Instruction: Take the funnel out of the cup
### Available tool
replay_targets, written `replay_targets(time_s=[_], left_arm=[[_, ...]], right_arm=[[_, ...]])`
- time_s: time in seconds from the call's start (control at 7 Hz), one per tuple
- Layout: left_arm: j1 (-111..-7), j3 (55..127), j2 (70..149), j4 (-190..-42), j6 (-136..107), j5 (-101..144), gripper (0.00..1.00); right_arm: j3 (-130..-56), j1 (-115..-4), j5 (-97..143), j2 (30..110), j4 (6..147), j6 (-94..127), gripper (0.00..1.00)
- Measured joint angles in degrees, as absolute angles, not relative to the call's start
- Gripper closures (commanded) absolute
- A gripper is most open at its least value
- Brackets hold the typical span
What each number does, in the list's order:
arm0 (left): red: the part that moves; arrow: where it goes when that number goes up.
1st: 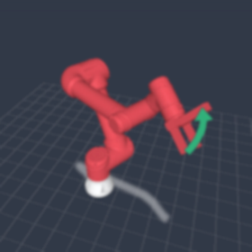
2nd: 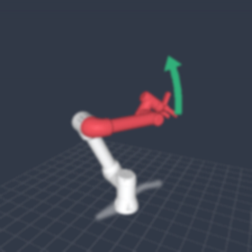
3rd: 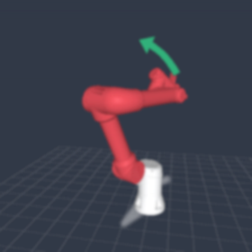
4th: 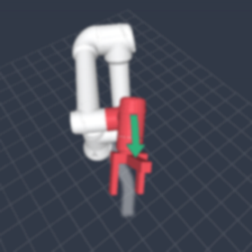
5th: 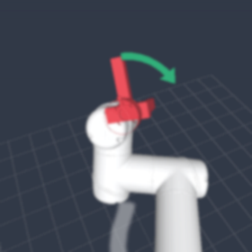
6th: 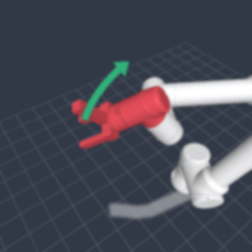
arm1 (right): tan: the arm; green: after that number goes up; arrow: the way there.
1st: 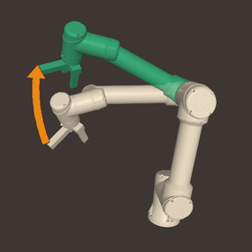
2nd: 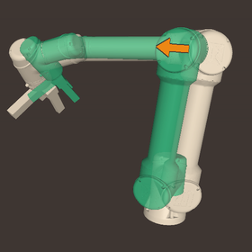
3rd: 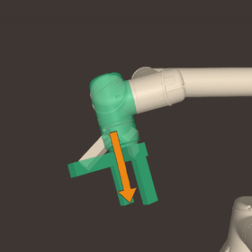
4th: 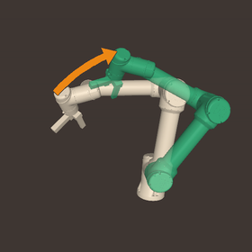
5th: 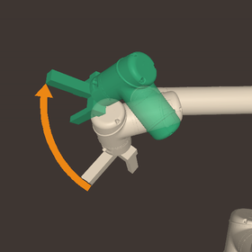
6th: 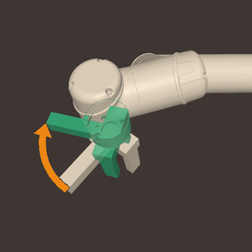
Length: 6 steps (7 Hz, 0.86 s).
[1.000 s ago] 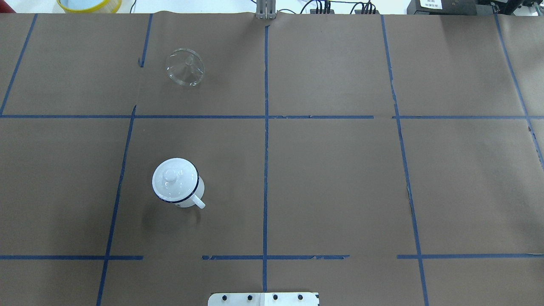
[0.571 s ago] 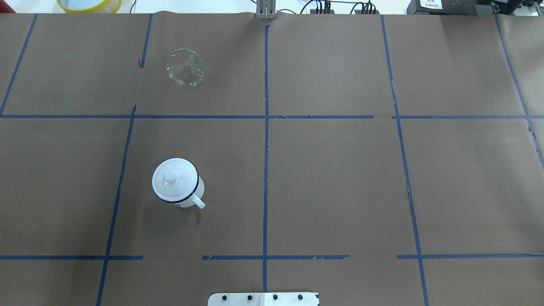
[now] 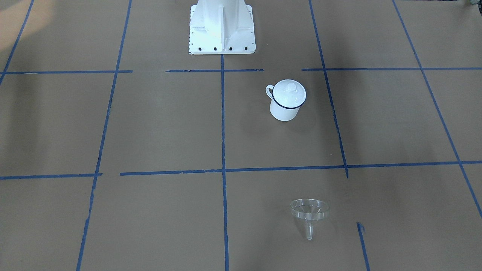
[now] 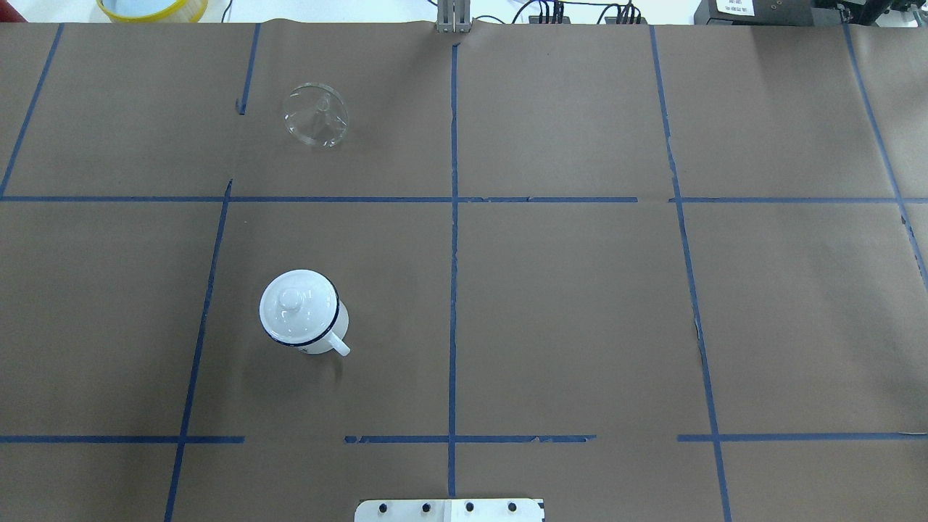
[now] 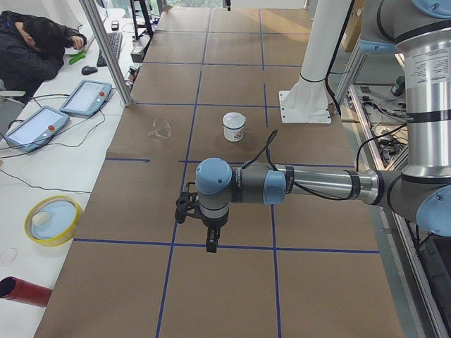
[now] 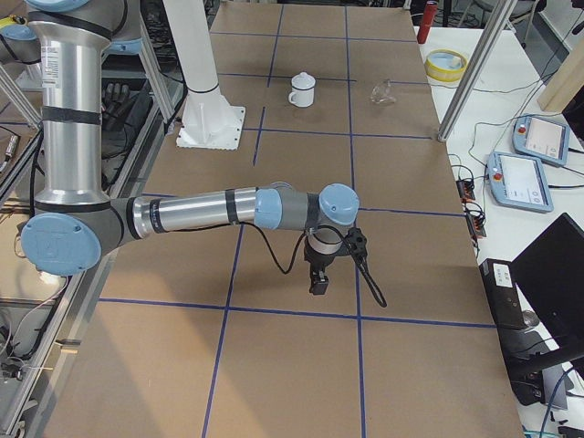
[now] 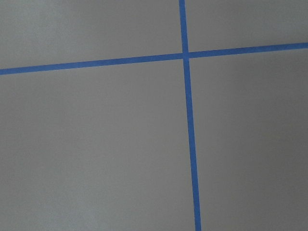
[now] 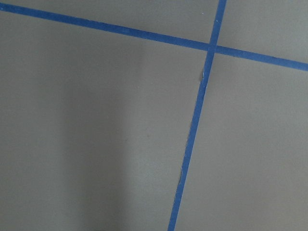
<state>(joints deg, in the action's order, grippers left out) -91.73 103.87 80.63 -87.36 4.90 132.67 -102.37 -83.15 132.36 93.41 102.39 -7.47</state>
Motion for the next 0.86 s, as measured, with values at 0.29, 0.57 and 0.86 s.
replay_targets(time_s=[0.29,0.57,0.86], left_arm=[[-91.8,104.3,80.8,-87.6,5.0,132.7,0.0],[-91.7,104.4,81.0,-87.7,5.0,132.7,0.0],[-91.7,105.1,81.0,-87.7,5.0,132.7,0.0]], right_arm=[[-102.4,-83.1,132.4,93.4,102.4,-7.5,0.0],[-102.4,-83.1,132.4,93.4,102.4,-7.5,0.0],[-102.4,-83.1,132.4,93.4,102.4,-7.5,0.0]])
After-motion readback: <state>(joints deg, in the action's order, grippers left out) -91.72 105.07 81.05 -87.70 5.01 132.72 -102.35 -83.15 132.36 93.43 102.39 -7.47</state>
